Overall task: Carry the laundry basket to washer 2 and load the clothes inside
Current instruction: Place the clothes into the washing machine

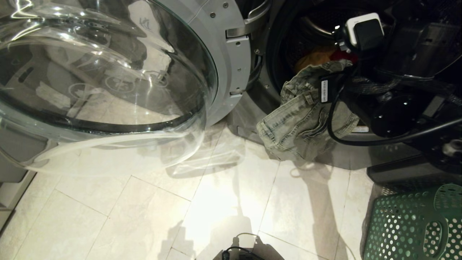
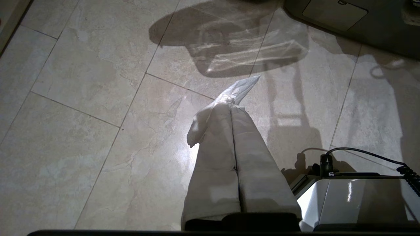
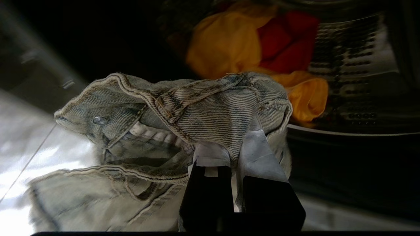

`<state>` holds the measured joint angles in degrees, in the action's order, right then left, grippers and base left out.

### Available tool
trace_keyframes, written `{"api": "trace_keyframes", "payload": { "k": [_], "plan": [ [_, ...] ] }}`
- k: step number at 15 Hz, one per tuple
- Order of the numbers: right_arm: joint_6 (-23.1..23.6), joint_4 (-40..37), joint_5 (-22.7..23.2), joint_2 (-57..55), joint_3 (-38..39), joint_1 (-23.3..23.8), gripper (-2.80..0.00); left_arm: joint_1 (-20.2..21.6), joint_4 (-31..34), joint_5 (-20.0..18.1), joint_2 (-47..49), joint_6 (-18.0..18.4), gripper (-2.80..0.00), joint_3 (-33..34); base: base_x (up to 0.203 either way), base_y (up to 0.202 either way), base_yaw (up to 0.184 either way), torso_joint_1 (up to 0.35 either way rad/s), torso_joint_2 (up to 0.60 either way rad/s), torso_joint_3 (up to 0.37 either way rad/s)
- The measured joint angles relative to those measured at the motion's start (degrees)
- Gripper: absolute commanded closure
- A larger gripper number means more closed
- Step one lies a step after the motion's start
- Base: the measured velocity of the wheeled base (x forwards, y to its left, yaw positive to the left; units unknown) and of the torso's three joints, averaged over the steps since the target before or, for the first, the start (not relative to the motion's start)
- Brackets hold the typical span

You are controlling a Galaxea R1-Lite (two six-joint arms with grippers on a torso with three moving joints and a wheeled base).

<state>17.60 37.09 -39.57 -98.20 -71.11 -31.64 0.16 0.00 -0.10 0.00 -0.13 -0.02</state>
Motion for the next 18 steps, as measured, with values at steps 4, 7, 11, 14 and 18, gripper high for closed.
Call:
{"api": "trace_keyframes", "payload": {
  "k": [4, 7, 11, 14, 18],
  "plan": [
    [1.38, 17.15, 0.88, -11.04, -5.97, 7.48, 0.0, 0.0, 0.0, 0.01, 0.0, -0.02, 0.0, 0.0, 0.0, 0.0, 0.0, 0.0, 0.0, 0.0],
    [1.46, 19.42, 1.01, -18.84, -20.51, 11.04, 0.0, -0.02, 0.0, 0.01, 0.0, -0.28, 0.0, 0.0, 0.0, 0.0, 0.0, 0.0, 0.0, 0.0],
    [1.6, 20.41, 1.27, -28.38, -39.66, 13.68, 0.0, 0.0, 0.0, 0.01, 0.0, -0.28, 0.0, 0.0, 0.0, 0.0, 0.0, 0.0, 0.0, 0.0],
    [1.53, 22.4, 1.1, -29.78, -41.44, 14.54, 0.0, 0.0, 0.0, 0.01, 0.0, -0.28, 0.0, 0.02, 0.0, 0.0, 0.0, 0.0, 0.0, 0.0],
    [2.05, 22.44, 1.05, -25.86, -41.63, 15.08, 0.0, 0.02, 0.0, 0.03, 0.0, -0.28, 0.0, 0.0, 0.0, 0.0, 0.0, 0.0, 0.0, 0.0]
  ]
}}
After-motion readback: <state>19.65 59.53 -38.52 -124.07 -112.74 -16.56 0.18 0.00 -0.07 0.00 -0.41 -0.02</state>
